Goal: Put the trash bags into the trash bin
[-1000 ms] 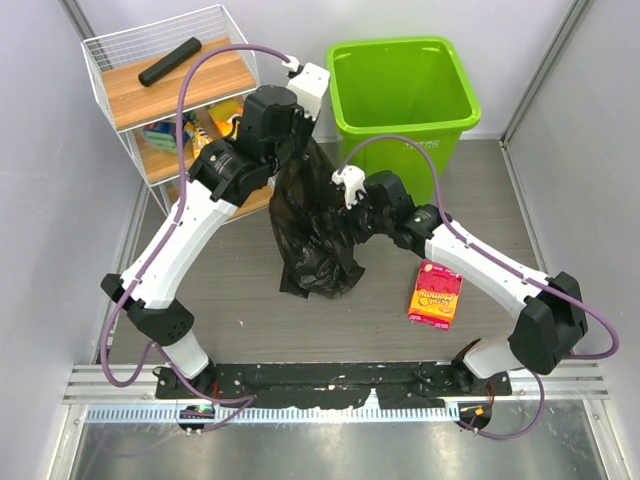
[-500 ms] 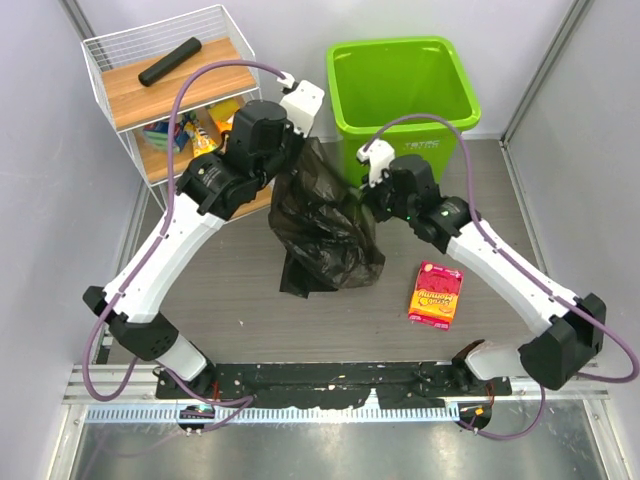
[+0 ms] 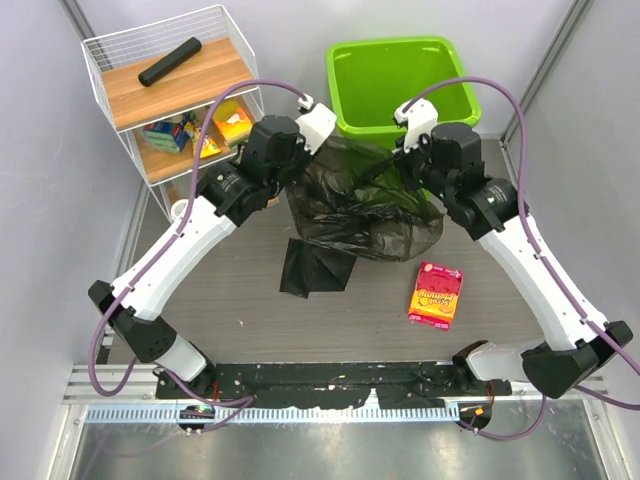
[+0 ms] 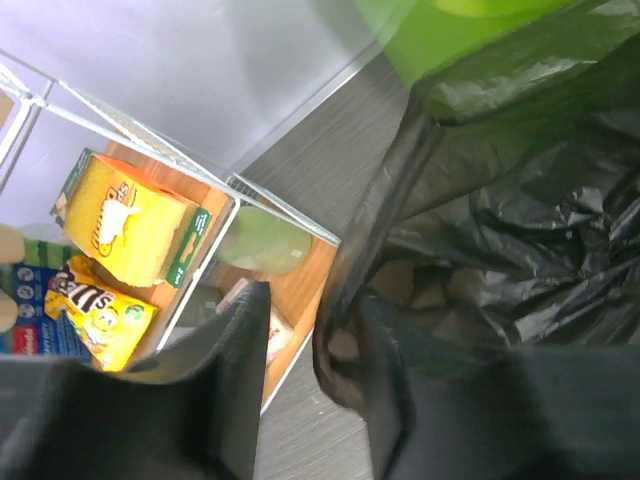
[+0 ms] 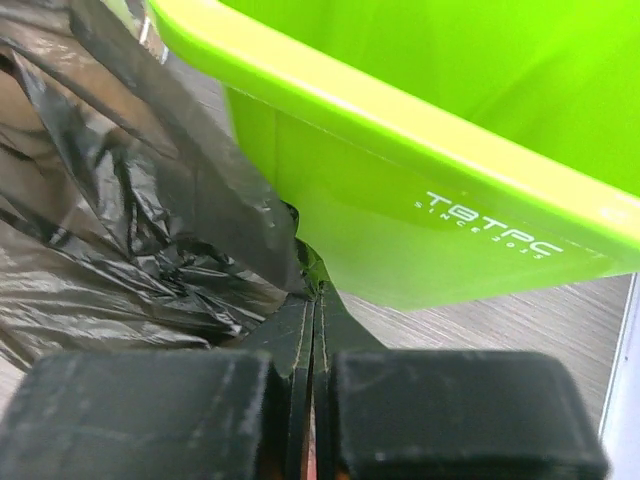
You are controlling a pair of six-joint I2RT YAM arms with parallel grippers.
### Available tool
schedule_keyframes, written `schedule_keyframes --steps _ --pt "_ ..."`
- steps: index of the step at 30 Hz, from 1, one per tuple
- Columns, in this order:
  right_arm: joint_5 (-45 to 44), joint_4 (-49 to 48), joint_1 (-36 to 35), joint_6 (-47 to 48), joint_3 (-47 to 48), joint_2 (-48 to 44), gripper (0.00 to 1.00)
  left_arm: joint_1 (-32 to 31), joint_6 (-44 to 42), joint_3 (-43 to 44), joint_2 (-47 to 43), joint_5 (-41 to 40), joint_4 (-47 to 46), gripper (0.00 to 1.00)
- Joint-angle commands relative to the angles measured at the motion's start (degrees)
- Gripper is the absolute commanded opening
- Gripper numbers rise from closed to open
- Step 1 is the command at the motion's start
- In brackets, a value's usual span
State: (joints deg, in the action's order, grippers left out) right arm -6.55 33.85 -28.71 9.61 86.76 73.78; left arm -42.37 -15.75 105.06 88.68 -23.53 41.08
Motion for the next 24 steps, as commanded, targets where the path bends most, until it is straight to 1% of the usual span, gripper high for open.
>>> schedule_keyframes --steps 1,2,3,4,6,12,14,15,16,19,20,22,24 --pt "5.3 4.8 0.1 -3.2 7.9 1.7 0.01 -0.1 -4.1 0.4 0.3 -2.5 -7.6 0.58" --pt "5.7 6.0 0.1 -3.9 8.6 2.5 0.01 -0.1 -4.2 0.8 0.3 -2.7 -8.0 0.7" --pt "7.8 6.4 0.1 -4.2 10.3 2.9 0.02 -0.1 -4.2 1.0 -0.1 -2.4 -8.4 0.8" --pt "8.0 7.4 0.1 -4.9 11.0 3.9 0.01 0.0 -4.0 0.9 -0.8 -2.1 -8.9 0.89" --pt "10.0 8.4 0.1 -5.8 13.3 5.0 0.02 0.1 -3.9 0.0 -2.7 -1.4 -10.8 0.99" --pt "13.7 10.1 0.4 -8.3 15.5 7.0 0.01 0.0 -3.9 -2.6 -8.4 0.2 -14.4 1.0" --pt "14.0 10.5 0.5 -9.0 16.6 7.8 0.01 0.0 -3.3 -3.4 -11.4 4.7 -13.4 1.0" --pt "14.0 10.8 0.5 -9.3 17.0 8.4 0.01 0.0 -2.6 -3.3 -12.4 8.2 -12.1 1.0" --pt "14.0 10.9 0.5 -9.4 18.2 8.8 0.01 -0.2 -1.8 -2.5 -13.4 13.7 -10.2 1.0" --pt "14.5 11.0 0.5 -9.6 20.5 11.1 0.01 -0.6 0.7 1.4 -13.9 23.2 -3.6 1.0" --pt "15.0 11.0 0.5 -11.1 21.7 11.6 0.02 -1.2 0.7 2.3 -13.9 27.4 -1.6 1.0" --pt "16.5 11.6 0.7 -12.2 24.4 13.3 0.01 -3.3 -0.2 2.9 -13.4 30.6 1.4 1.0" --pt "18.0 12.6 0.8 -13.3 27.4 15.4 0.01 -6.7 -2.8 1.5 -12.3 30.0 3.1 1.0"
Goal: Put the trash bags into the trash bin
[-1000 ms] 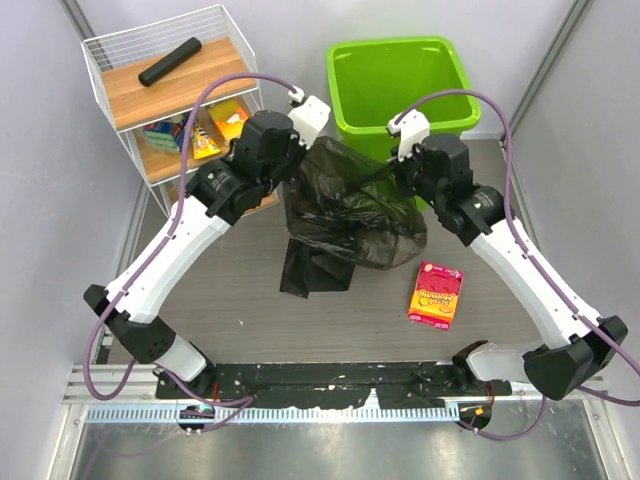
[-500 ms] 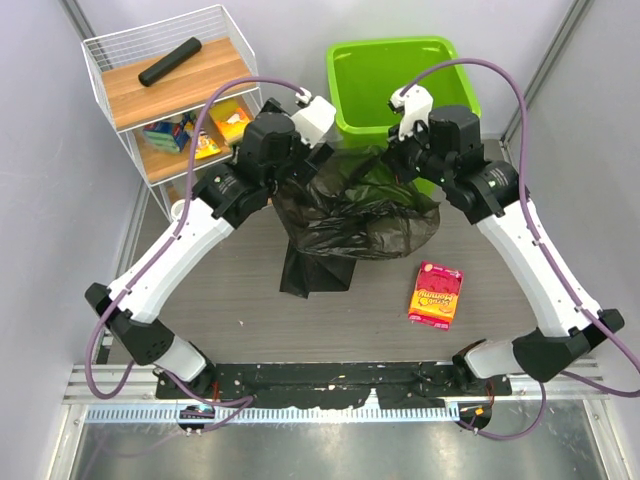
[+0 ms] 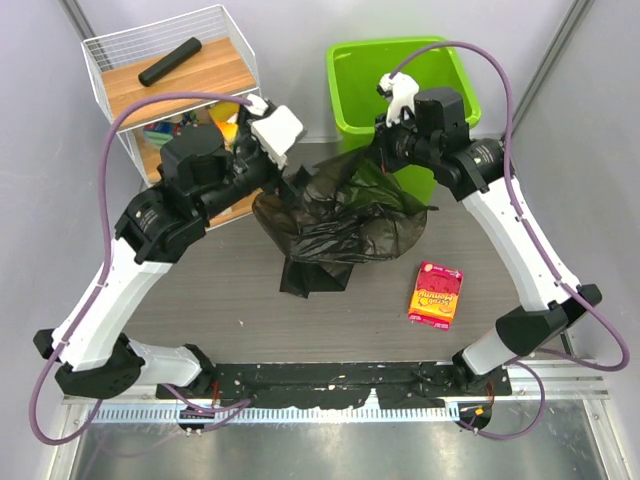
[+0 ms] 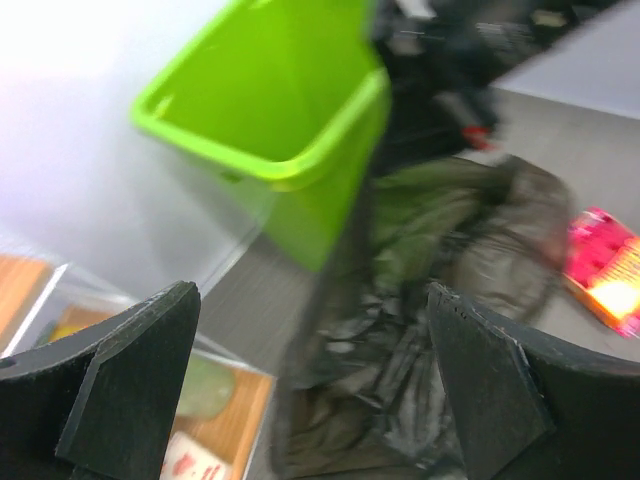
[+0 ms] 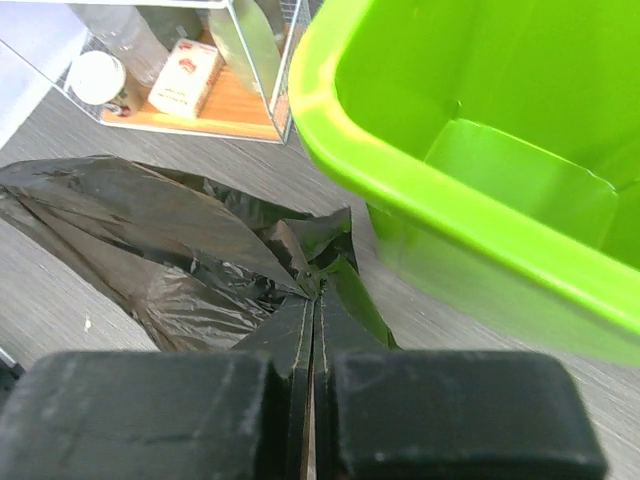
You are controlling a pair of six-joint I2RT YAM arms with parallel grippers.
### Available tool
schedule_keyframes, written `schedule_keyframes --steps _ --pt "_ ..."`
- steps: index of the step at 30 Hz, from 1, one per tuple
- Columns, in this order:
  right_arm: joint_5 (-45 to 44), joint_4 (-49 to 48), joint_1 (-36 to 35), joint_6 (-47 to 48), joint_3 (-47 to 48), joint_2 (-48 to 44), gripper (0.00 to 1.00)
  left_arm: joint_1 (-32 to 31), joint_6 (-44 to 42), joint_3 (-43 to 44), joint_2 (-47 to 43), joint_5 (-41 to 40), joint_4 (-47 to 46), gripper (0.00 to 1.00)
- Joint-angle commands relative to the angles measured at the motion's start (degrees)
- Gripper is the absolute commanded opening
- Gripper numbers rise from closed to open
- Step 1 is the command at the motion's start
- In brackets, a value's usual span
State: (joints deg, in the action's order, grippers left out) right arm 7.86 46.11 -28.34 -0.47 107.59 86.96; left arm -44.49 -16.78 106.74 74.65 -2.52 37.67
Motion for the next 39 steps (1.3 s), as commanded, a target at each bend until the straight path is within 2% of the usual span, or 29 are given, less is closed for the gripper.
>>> schedule_keyframes --steps 1,6,11,15,17,21,26,30,33,35,36,37,39 --pt "4.2 0.9 0.7 -3.9 7.4 3.3 0.01 -6.6 -3.0 -1.6 2.2 7.6 6.6 1.0" --pt "7.5 0.9 2.3 -6.3 11.8 5.8 0.01 -16.8 -8.7 -9.0 6.5 -5.3 1.3 1.0" --pt "12.2 0.9 5.1 -8.5 14.5 7.3 0.01 -25.1 -11.1 -10.5 13.1 -15.7 -5.0 1.0" --pt "14.6 0.9 6.6 -9.6 15.9 8.1 0.02 -30.6 -16.7 -14.1 18.9 -28.3 -15.1 1.0" --pt "14.9 0.9 6.9 -9.8 15.9 8.1 0.02 -31.8 -19.0 -15.8 21.3 -32.9 -20.2 1.0" --pt "15.7 1.0 7.1 -10.0 15.8 8.1 0.01 -32.1 -21.2 -15.9 25.2 -36.5 -25.2 1.0" --pt "16.0 1.4 7.4 -9.6 15.7 7.4 0.01 -31.8 -32.9 -22.1 27.6 -42.6 -41.3 1.0" --pt "16.3 1.7 7.7 -9.5 15.4 6.7 0.01 -30.7 -33.3 -23.2 29.0 -42.4 -42.9 0.99" --pt "16.2 1.7 7.9 -9.6 15.0 5.9 0.02 -28.7 -32.5 -23.1 29.6 -41.1 -43.3 0.81" --pt "16.0 1.7 7.9 -9.4 14.8 5.5 0.01 -28.1 -31.1 -22.6 29.1 -39.7 -41.6 0.63" --pt "15.5 1.8 7.9 -9.0 14.4 5.3 0.01 -28.0 -30.4 -22.3 28.8 -39.1 -40.0 0.49" --pt "14.9 1.7 8.0 -8.7 14.1 5.1 0.01 -27.9 -29.6 -22.0 28.2 -38.4 -38.2 0.28" --pt "14.2 1.6 8.3 -7.9 13.2 4.4 0.01 -27.9 -26.2 -21.4 26.4 -35.6 -33.0 0.03"
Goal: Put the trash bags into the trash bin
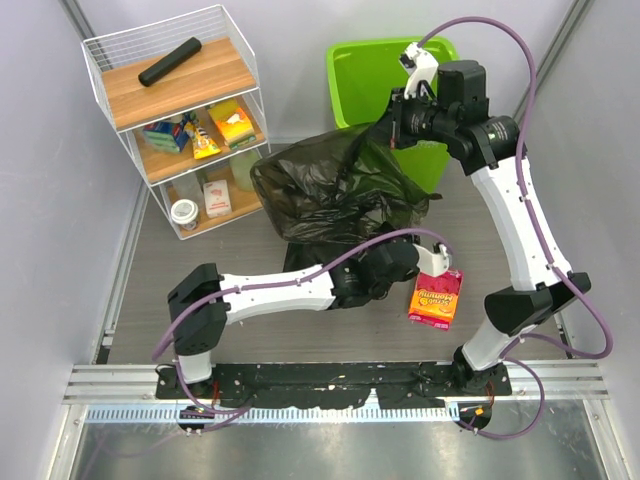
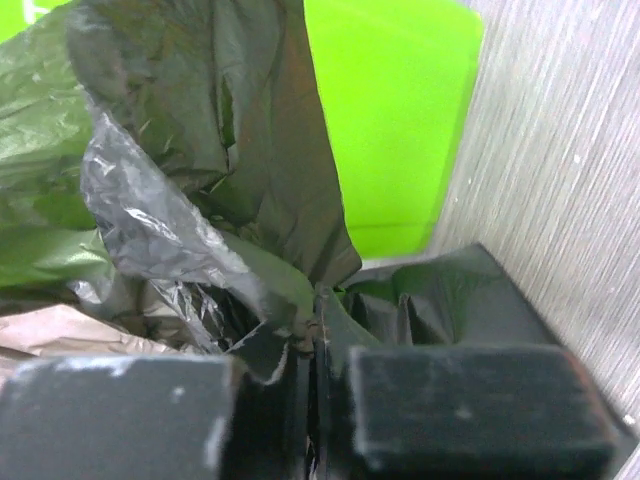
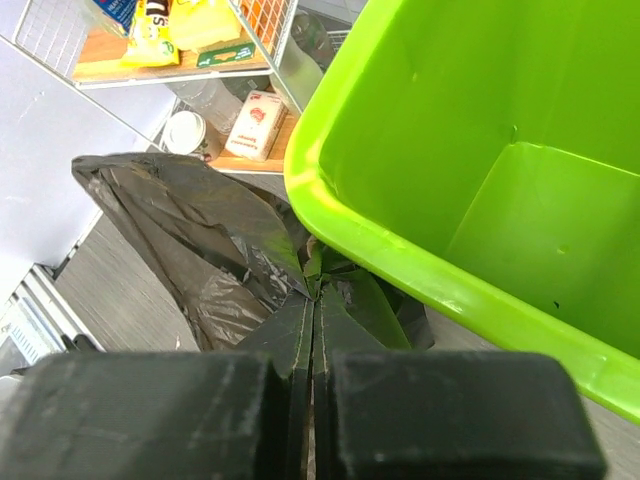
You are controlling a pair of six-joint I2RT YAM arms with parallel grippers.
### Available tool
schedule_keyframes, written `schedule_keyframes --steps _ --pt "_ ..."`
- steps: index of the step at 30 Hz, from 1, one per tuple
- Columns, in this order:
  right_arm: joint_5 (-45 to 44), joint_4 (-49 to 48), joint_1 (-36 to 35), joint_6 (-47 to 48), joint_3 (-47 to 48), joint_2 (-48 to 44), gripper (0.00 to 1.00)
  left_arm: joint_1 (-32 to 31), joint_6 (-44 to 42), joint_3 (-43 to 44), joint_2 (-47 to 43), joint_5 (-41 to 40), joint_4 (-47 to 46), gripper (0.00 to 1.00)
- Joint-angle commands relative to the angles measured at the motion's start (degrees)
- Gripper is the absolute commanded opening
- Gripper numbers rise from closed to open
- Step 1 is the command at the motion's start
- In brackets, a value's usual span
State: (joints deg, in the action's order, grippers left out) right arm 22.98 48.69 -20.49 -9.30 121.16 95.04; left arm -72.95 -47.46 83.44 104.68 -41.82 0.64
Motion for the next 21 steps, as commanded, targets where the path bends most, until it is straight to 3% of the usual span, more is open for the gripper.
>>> schedule_keyframes --steps 1,5,11,21 --pt "-1.3 -1.0 0.5 1.3 -0.9 -4.0 0.01 0.5 6.2 2.5 -4.7 5.8 8.1 0.0" --pt "-5.0 -1.2 1.5 4.6 -3.0 -5.5 0.01 0.5 12.3 3.0 -12.2 17.9 24.5 0.0" --pt "-9.3 -1.8 5.2 8.9 -7.7 -9.0 0.01 1.5 14.2 5.3 -21.4 33.1 47.9 0.0" --pt "-12.9 -0.4 13.2 14.5 -11.7 -14.1 0.01 4.6 12.2 9.8 -33.9 45.2 64.6 0.0"
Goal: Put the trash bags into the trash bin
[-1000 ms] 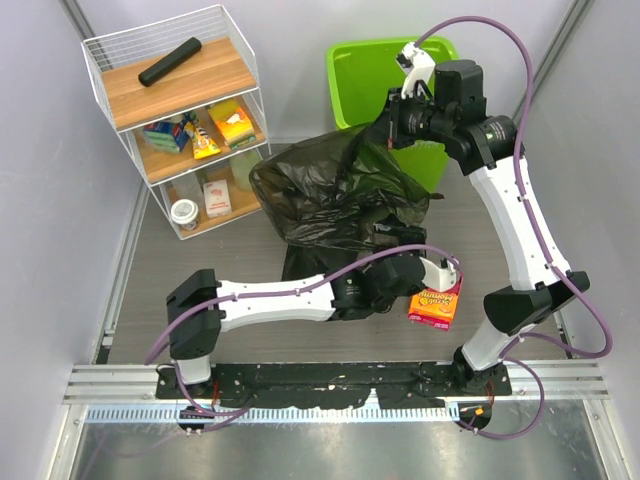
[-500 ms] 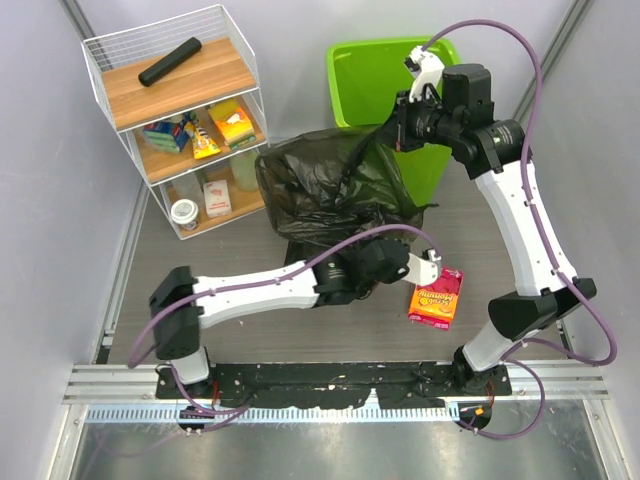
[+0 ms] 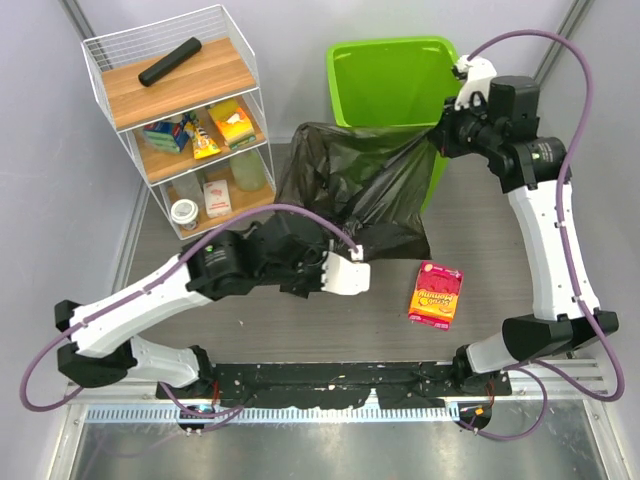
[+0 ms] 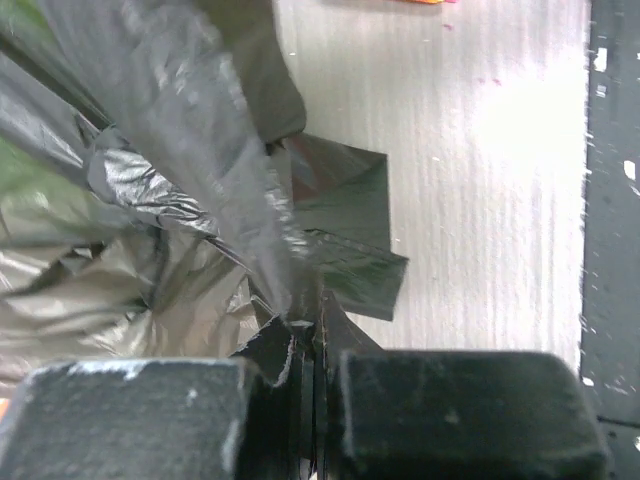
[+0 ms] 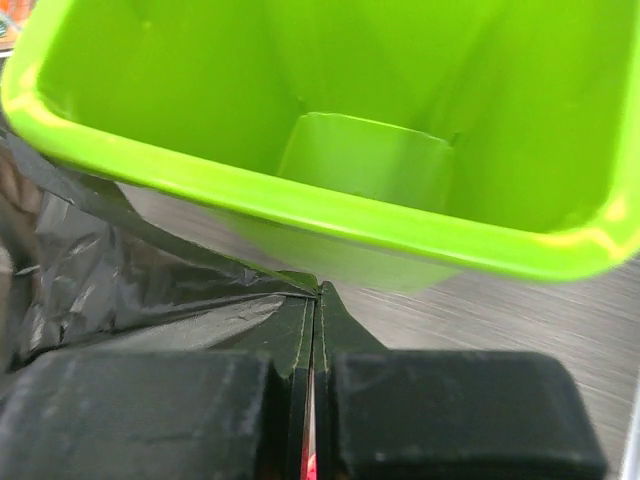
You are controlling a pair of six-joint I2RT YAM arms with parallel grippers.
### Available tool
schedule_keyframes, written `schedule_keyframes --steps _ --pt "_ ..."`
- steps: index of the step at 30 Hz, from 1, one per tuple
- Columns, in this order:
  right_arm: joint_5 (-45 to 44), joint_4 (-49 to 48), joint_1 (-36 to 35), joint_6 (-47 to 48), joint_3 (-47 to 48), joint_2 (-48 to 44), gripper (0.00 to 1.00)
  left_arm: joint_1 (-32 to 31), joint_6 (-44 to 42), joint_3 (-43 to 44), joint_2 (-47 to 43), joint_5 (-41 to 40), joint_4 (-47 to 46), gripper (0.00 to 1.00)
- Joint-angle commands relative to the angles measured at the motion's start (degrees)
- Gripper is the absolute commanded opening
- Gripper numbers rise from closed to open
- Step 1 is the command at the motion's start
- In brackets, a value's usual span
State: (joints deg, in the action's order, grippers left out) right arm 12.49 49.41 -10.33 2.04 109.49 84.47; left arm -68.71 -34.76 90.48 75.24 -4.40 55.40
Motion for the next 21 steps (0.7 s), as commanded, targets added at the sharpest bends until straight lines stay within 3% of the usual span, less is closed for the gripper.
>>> schedule_keyframes --steps 1,18,21 --pt "-2.4 -1.2 4.3 3.3 -0.2 -3.8 0.01 0.5 -0.9 2.7 -5.4 8.4 11.0 0.0" --pt "1.2 0.4 20.1 6.2 4.1 -1.3 0.01 0.6 -3.3 -5.7 -14.1 12.8 20.4 0.0" --pt "6.9 0.6 20.1 6.5 3.7 -1.6 0.01 0.7 -2.9 -4.1 -14.0 13.2 19.0 0.0"
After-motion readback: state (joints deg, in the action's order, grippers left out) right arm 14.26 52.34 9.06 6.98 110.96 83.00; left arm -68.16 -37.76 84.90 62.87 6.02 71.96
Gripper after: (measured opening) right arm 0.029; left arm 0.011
